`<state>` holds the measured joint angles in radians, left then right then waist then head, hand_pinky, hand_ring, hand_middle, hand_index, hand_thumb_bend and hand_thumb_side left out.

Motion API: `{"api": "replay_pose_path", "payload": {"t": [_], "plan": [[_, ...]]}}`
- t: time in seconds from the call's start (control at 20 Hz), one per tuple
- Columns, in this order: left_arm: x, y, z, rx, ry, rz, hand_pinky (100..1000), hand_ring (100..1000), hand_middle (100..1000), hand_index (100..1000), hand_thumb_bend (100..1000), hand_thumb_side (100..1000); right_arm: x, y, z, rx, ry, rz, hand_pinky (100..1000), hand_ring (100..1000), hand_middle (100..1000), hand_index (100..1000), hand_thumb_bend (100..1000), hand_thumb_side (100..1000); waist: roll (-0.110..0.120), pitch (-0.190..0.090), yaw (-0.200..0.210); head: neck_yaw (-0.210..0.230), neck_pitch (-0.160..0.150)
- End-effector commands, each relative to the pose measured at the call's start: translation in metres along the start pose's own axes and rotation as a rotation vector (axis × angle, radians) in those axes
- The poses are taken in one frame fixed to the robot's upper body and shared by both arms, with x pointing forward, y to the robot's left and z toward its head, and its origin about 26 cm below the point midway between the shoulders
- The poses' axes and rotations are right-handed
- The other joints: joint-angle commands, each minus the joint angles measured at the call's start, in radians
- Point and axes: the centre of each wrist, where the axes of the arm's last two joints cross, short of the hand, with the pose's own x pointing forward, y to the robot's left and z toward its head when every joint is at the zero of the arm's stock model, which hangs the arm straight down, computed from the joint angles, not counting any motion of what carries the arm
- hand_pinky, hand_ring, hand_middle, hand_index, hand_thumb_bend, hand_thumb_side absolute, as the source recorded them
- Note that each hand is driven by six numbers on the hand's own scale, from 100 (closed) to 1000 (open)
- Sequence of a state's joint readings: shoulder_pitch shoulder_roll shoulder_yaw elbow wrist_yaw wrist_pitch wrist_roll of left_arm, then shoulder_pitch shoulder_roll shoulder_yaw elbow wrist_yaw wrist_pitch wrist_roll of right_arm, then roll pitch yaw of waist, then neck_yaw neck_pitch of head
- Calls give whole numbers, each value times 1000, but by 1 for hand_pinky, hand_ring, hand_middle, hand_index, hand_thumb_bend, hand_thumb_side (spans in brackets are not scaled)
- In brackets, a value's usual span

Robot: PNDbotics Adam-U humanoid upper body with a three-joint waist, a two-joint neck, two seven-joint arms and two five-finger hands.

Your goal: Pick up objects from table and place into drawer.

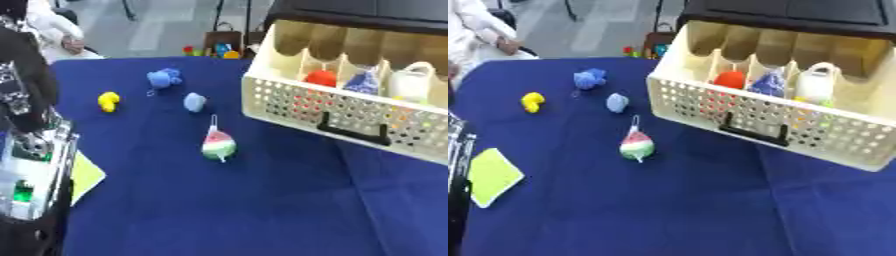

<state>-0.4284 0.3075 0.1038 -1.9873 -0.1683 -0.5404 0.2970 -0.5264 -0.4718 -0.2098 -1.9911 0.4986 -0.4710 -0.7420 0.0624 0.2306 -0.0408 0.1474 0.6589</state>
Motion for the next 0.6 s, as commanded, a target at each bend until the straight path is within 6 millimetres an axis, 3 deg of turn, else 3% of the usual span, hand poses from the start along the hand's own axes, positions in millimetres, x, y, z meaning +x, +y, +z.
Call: {"api": "replay_pose_path", "payload": {"t": [0.05,0.3,0.6], "plan": [[3,24,-16,-87,-22,-123,602,811,744,905,233,694,0,-3,-9,0,-43,-9,560,611,679,735,100,911,0,-18,-1,7,15],[6,46,-31,-212,4,-293,599,809,744,910,126,651,1,-2,-9,7,-45,-16,560,611,674,735,100,911,1,-18,-7,17,8],[11,67,-42,-417,47,-495,600,812,754,919,100,607,1,-1,-9,17,-47,-27,560,611,669,736,100,911,1,-18,-13,27,3]]}}
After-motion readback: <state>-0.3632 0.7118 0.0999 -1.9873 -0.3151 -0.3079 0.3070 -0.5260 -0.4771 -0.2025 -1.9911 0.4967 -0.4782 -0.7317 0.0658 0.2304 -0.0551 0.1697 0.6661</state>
